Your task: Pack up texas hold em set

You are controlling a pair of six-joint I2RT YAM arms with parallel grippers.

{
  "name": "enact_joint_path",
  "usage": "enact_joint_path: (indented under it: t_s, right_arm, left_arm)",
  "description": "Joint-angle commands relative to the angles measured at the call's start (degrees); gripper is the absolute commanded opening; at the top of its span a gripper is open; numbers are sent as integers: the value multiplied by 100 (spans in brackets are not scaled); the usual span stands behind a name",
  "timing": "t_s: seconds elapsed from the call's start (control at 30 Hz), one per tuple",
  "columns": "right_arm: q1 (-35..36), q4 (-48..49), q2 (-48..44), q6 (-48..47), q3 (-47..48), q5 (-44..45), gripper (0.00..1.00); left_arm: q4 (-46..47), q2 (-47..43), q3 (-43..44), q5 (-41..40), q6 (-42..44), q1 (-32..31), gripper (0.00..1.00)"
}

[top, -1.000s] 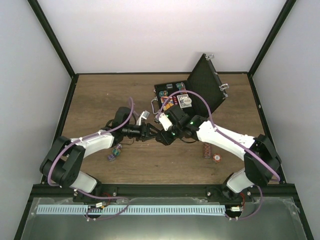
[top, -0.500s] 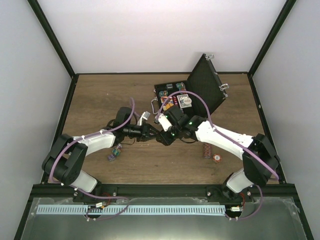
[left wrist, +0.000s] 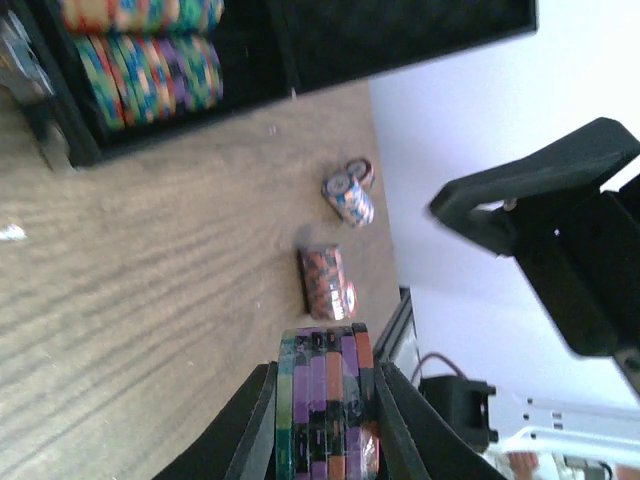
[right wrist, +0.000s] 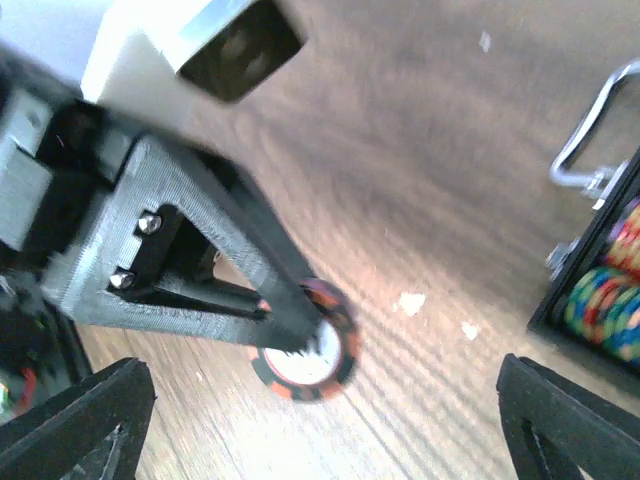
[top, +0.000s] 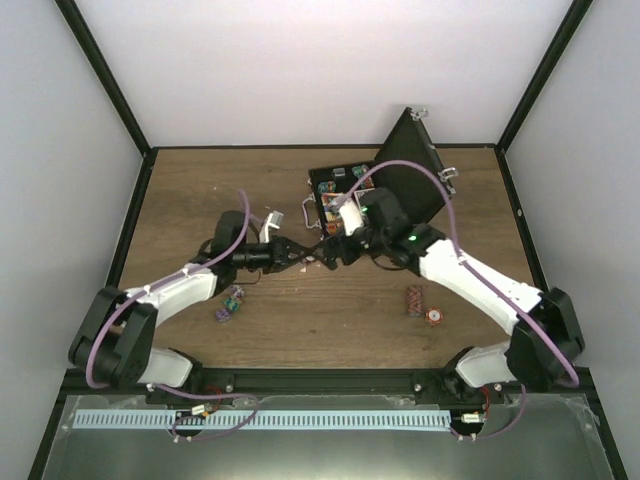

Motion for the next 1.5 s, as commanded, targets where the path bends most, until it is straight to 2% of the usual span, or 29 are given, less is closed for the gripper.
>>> enact_joint_path:
  t_s: [0.0,0.17,0.27,0.33,0.6,0.77,1.47]
  right_arm:
    - [-763,997,-517,734,-239,-1729,96]
    - [-1228,2358,-529,2407,-557,-3307,90]
    - [-1231,3820,-550,3469,-879,-3893,86]
    - [-1225,4415,-542,3837,-1056,-4093,83]
    - [-1151,5022,-428,4140,-1141,-4426,74]
    - [-1030,5478,-181,4466,-1029,-4439,65]
    - [-691,5861,243,4585,-526,-4340,41]
  left_arm:
    - [583,-654,-229,-345,100,320,4]
    - [1714,-1365,-367,-150,30,400,4]
    - [2132,-1643,-396,-101,-94,415,4]
    - [2395,-1729,-422,-49,-218,418,4]
    - [3441,-1722,-516,224,-818,416,4]
    - [3831,-1677,-518,347,-988,411,4]
    - [4084,-1531,-570,472,-1129,398,4]
